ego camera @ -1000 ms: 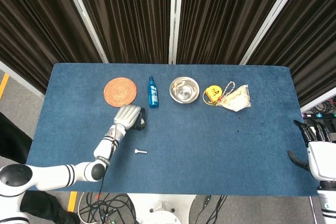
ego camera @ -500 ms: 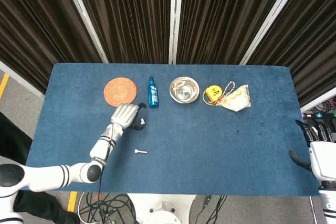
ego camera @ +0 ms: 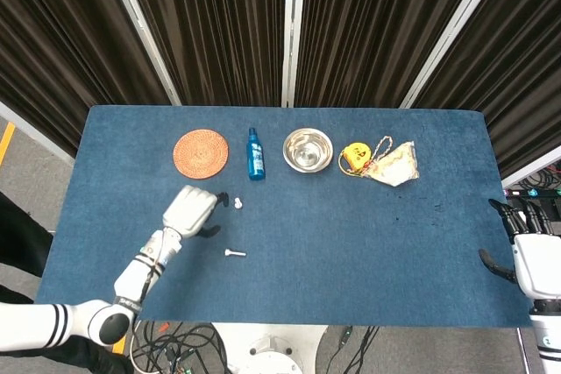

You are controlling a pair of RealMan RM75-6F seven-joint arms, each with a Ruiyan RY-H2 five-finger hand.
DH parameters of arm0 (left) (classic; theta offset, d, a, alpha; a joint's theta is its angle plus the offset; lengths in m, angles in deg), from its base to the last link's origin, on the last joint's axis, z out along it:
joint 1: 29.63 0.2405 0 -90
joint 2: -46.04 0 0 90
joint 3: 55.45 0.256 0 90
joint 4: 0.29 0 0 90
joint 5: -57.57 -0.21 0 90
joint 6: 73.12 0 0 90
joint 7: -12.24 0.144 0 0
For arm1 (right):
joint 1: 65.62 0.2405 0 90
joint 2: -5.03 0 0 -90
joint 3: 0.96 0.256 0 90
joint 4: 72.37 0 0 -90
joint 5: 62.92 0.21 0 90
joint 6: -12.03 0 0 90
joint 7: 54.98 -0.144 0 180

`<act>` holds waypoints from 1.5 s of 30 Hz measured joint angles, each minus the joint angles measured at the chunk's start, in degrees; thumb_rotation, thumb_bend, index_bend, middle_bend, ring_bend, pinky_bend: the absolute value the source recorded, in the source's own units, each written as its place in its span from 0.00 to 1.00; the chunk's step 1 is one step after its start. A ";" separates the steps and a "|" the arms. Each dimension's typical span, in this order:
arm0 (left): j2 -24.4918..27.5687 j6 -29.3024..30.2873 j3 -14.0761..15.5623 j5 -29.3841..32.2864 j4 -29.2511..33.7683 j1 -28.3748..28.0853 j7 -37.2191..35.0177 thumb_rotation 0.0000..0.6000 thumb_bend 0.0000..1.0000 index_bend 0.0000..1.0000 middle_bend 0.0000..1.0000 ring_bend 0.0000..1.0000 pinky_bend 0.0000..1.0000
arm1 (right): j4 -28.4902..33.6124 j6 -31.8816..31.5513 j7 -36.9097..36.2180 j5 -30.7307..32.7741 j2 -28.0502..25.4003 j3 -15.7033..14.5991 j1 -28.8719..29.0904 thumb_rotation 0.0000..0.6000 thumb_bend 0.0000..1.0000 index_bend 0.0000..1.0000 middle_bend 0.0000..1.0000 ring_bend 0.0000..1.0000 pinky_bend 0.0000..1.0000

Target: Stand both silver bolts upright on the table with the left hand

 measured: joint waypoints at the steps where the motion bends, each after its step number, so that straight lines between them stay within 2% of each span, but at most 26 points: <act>1: -0.56 -0.19 0.26 0.08 0.11 -0.03 0.66 0.98 0.23 0.41 0.74 0.70 0.70 | -0.01 -0.13 -0.04 -0.01 -0.03 -0.03 -0.09 1.00 0.15 0.14 0.22 0.06 0.10; 5: -3.24 -0.86 1.29 0.99 0.48 -0.45 3.89 0.98 0.24 0.43 0.79 0.75 0.71 | -0.06 -0.76 -0.22 0.09 -0.15 -0.18 -0.64 1.00 0.15 0.14 0.22 0.06 0.10; 14: -8.01 -1.23 2.99 3.90 -0.08 -1.58 10.14 0.99 0.25 0.45 0.82 0.79 0.74 | -0.44 -0.63 -0.71 0.02 -0.01 -0.35 -0.71 1.00 0.15 0.14 0.22 0.06 0.10; 23: -11.64 -0.07 2.46 9.00 -1.83 -2.29 13.85 0.98 0.29 0.47 0.85 0.82 0.75 | -0.90 -0.25 -1.03 0.14 0.32 -0.42 -0.59 1.00 0.15 0.14 0.22 0.06 0.10; 30: -12.58 -0.85 2.08 12.58 -2.60 -3.19 15.09 0.98 0.29 0.48 0.85 0.82 0.75 | -1.14 -0.37 -1.40 0.28 0.33 -0.54 -0.84 1.00 0.15 0.14 0.22 0.06 0.10; 45: -12.22 -1.77 3.06 13.85 -1.12 -4.43 15.84 0.97 0.29 0.50 0.84 0.82 0.75 | -1.18 -0.60 -1.47 0.31 0.46 -0.70 -1.17 1.00 0.15 0.14 0.22 0.06 0.10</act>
